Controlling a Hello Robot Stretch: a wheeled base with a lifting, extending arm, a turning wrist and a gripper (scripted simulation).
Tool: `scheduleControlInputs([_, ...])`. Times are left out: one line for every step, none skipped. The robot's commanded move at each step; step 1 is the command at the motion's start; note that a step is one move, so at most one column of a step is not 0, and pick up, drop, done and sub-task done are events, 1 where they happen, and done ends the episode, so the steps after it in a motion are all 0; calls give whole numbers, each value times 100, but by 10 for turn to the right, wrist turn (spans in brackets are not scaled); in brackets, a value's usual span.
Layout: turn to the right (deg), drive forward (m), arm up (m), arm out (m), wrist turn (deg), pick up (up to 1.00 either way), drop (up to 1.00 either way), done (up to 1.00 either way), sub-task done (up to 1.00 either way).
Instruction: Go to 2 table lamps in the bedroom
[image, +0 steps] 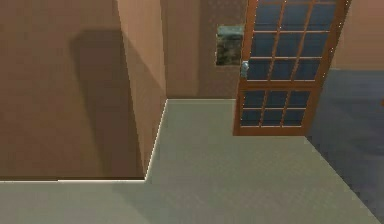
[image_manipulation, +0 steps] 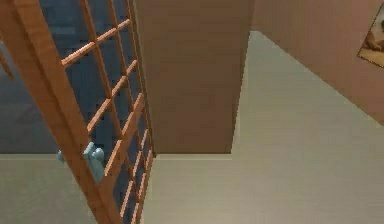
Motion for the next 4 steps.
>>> scheduleControlInputs([0, 65, 0, 0, 0, 0, 0, 0, 0])
scheduleControlInputs([330, 0, 0, 0, 0, 0, 0, 0, 0])
scheduleControlInputs([0, 65, 0, 0, 0, 0, 0, 0, 0])
scheduleControlInputs([450, 0, 0, 0, 0, 0, 0, 0, 0])
